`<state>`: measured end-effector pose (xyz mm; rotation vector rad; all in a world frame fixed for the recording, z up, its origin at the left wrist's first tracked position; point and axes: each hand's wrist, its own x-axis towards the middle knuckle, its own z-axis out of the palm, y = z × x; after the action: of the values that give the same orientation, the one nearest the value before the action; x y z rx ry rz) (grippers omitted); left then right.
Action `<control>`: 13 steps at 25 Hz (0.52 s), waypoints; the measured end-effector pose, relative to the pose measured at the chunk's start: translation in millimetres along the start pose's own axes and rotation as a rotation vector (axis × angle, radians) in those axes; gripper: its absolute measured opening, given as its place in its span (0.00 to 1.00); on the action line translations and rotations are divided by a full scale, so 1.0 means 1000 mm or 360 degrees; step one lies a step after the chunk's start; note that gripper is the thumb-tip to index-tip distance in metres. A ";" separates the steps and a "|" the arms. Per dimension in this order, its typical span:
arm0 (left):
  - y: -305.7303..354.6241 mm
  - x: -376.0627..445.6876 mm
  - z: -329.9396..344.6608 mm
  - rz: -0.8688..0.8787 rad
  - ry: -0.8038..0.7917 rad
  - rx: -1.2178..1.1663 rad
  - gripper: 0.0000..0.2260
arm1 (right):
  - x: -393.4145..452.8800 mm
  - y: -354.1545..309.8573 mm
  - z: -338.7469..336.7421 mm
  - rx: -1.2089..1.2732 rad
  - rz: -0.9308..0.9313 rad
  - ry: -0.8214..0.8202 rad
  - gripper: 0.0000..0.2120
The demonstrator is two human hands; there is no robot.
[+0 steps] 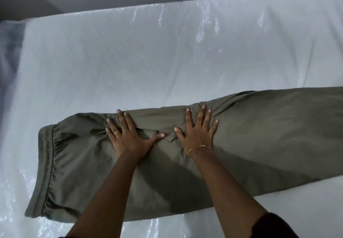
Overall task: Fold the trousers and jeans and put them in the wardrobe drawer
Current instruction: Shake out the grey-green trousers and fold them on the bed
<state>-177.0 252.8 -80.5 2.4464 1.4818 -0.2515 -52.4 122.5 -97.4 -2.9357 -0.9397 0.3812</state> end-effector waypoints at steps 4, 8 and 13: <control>-0.010 -0.001 0.003 -0.0140 0.0025 -0.0166 0.56 | 0.003 -0.002 0.003 0.0022 -0.0011 0.0017 0.35; -0.001 0.000 -0.002 -0.0150 0.0090 -0.0113 0.53 | 0.004 -0.001 0.006 0.0014 -0.0016 0.0028 0.35; 0.030 -0.023 0.007 0.0619 0.0332 -0.0032 0.37 | 0.000 0.002 -0.003 0.0081 -0.0057 -0.0019 0.33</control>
<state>-161.0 217.5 -76.6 2.7433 1.0348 0.0992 -50.4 120.7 -95.2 -2.8697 -0.9679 0.4150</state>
